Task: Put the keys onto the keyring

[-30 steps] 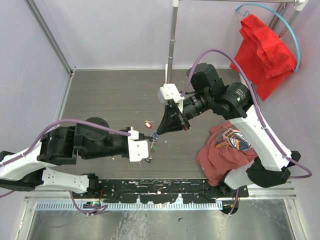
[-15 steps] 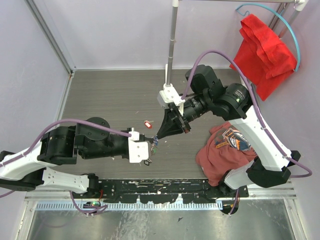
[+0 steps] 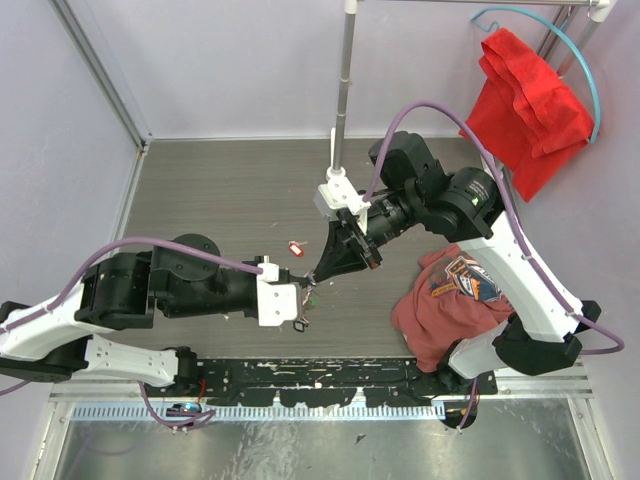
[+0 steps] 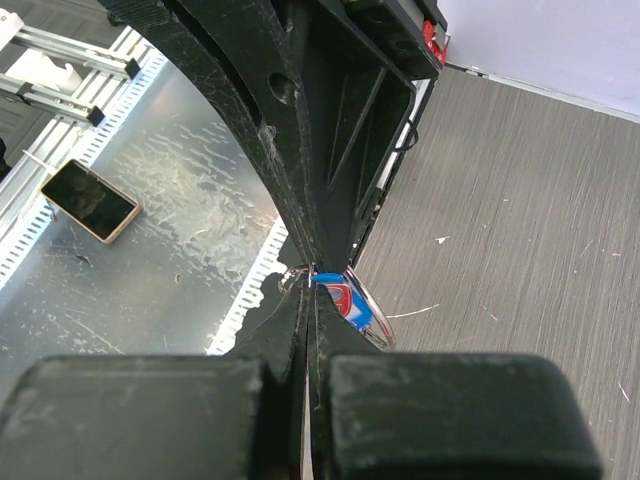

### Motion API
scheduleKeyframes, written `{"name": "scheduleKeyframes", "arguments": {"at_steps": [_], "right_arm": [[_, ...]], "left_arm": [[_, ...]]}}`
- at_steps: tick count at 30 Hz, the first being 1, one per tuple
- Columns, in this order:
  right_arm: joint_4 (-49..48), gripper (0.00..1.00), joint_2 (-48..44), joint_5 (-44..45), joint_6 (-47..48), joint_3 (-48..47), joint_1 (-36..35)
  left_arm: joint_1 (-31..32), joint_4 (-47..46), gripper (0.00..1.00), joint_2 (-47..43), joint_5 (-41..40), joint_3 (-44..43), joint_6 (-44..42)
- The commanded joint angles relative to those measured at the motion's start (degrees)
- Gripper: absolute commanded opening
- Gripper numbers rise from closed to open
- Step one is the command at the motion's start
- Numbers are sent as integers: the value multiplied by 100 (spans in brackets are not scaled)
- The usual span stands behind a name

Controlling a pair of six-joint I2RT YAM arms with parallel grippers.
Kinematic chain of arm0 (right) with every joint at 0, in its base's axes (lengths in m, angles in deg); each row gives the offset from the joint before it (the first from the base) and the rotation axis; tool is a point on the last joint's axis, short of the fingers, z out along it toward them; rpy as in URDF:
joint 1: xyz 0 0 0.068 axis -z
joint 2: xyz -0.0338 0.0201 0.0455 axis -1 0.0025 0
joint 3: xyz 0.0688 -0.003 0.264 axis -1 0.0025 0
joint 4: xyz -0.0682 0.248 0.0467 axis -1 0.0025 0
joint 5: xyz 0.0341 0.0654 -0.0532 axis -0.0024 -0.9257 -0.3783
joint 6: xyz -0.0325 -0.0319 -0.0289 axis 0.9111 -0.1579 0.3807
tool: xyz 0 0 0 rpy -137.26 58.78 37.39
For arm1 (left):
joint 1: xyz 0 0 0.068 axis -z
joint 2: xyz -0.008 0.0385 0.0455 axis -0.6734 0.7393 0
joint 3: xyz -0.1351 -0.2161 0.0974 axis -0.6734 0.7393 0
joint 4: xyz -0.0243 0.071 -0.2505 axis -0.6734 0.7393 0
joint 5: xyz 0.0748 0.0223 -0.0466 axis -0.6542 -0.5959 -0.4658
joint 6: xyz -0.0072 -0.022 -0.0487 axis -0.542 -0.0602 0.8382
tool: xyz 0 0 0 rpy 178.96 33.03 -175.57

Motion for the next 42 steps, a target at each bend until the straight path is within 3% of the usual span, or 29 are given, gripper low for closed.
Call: {"name": "scheduleKeyframes", "arguments": {"at_steps": [1,10,15,19,26,33,37,42], "right_arm": [[-16,1,-70,-175,44,-172,-78],[-243,1,-195,246,-109,-98,-95],[-1182,0,-862,1858,-937,234,-97],[-1383,1,-1309,3058,-1470,326,-98],[-1590,1,-1648,4121,-2432,829,-95],[-1586,1,-1501,5374,-3831,2565,-25],[-1990,1,-1274,4979,-4462,3785,433],[-3355,5,-971,4465,-5069,5492,1030]], "left_arm": [[13,-253,0,3,41,-240,-41],[12,-249,0,25,7,-244,-38],[13,-189,0,-7,-153,-203,-13],[5,-240,0,-98,-427,-87,18],[11,-268,0,-79,-912,5,89],[15,-270,0,-153,-1125,106,244],[6,-263,0,-163,-1170,115,268],[16,-268,0,-182,-1192,133,288]]}}
